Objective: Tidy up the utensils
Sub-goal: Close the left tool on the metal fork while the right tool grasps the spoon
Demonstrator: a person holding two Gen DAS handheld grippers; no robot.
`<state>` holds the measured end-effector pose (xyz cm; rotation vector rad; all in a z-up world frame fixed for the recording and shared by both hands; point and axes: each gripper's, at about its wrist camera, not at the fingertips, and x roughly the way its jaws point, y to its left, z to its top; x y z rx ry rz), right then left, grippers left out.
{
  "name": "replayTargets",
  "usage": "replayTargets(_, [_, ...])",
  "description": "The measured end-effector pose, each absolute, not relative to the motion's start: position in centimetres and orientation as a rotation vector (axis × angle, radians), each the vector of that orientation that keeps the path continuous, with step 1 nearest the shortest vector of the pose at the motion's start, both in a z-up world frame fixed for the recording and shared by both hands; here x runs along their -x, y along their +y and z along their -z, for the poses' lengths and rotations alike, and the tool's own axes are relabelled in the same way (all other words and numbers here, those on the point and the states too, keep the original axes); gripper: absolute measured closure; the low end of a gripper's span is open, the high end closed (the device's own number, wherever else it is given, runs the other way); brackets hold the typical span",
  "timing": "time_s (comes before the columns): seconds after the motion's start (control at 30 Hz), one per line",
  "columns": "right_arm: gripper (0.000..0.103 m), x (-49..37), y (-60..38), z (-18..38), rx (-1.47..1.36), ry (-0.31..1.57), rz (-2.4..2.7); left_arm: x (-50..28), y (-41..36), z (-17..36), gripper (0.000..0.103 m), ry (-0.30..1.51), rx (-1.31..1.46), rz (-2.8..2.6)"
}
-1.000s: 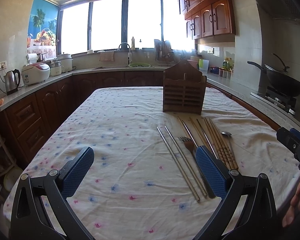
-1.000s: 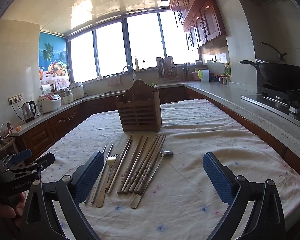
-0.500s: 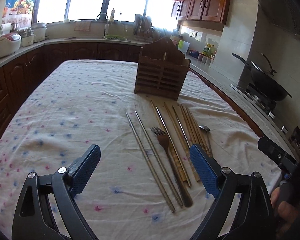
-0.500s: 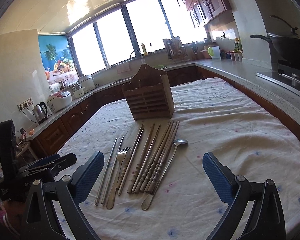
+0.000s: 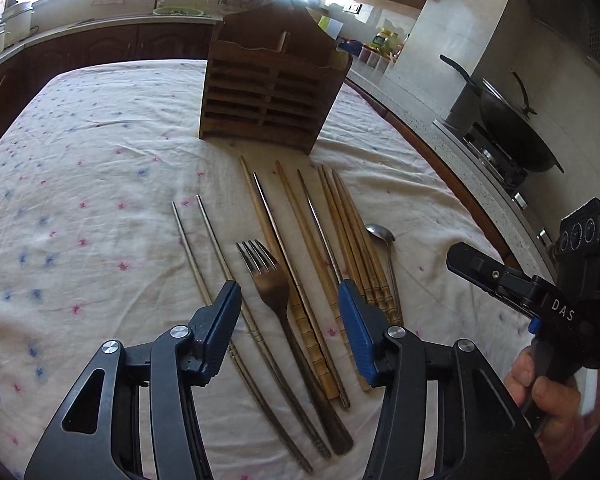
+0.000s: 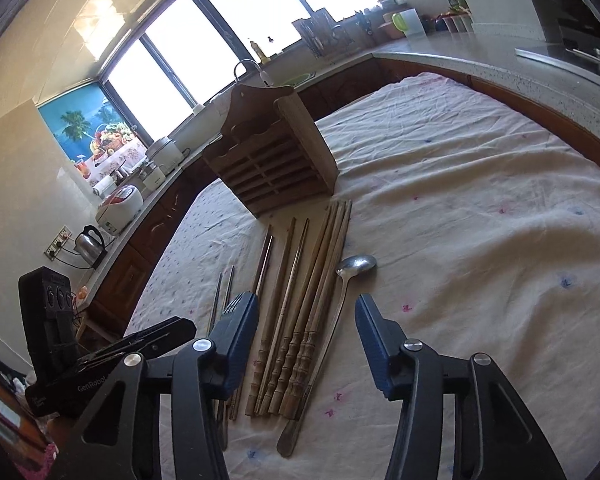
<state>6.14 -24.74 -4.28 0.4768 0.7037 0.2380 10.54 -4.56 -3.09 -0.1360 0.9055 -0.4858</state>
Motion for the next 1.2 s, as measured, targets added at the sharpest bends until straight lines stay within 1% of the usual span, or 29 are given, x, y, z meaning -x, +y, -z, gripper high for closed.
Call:
replayTargets(0.13, [0.061, -7.6, -25.0, 4.9, -0.496, 0.752, -0.247, -11.9, -4.9, 3.9, 0.061, 0.964, 0.127, 0.484])
replayTargets(0.2, [0.062, -8.1, -25.0, 5.1, -0.499, 0.772, -0.25, -12.5, -5.0, 4.3, 0.065, 0.994, 0.126, 0.487])
replayTargets(0.27, [0.062, -8.6, -25.1, 5.6, -0.506, 0.793, -0.253, -12.9, -5.0, 4.7, 0.066, 1.019, 0.124, 0.482])
replayTargets(0.33, [0.065, -9.1, -25.1, 6.0, -0.519, 0.812, -0.258, -13.4, -5.1, 5.2, 0.068, 1.038, 0.133, 0.483])
replayTargets(0.37, [0.065, -9.4, -25.1, 6.2, -0.525, 0.821, -0.261, -13.5, -5.1, 5.3, 0.072, 1.039, 0.139, 0.488])
replayTargets(0.43, [0.069, -9.9, -25.2, 6.7, -0.54, 0.838, -0.265, -13.9, -5.0, 5.4, 0.072, 1.049, 0.149, 0.496])
replayTargets(0.53, [0.07, -10.8, -25.5, 7.5, -0.568, 0.87, -0.271, -14.6, -5.0, 5.9, 0.073, 1.084, 0.174, 0.51])
replayTargets(0.6, [0.072, -11.5, -25.7, 8.2, -0.6, 0.889, -0.282, -15.0, -5.1, 6.1, 0.08, 1.087, 0.18, 0.516])
replayTargets(0.67, [0.08, -11.9, -26.0, 8.8, -0.631, 0.897, -0.287, -15.3, -5.1, 6.2, 0.081, 1.084, 0.183, 0.524])
replayTargets(0.73, [0.098, -12.0, -26.4, 9.2, -0.652, 0.904, -0.277, -15.5, -4.9, 6.3, 0.083, 1.082, 0.196, 0.53])
replayTargets(0.77, [0.099, -12.1, -26.5, 9.3, -0.662, 0.904, -0.274, -15.5, -4.8, 6.3, 0.085, 1.081, 0.201, 0.532])
replayTargets(0.83, [0.1, -11.8, -26.7, 9.1, -0.662, 0.89, -0.261, -15.4, -4.6, 6.2, 0.098, 1.076, 0.204, 0.535])
replayTargets(0.97, [0.1, -11.0, -27.0, 8.0, -0.645, 0.858, -0.251, -14.8, -3.9, 5.2, 0.099, 1.044, 0.233, 0.546])
replayTargets(1.2, [0.101, -9.5, -26.4, 3.9, -0.581, 0.774, -0.25, -13.6, -2.1, 2.0, 0.1, 0.946, 0.284, 0.563])
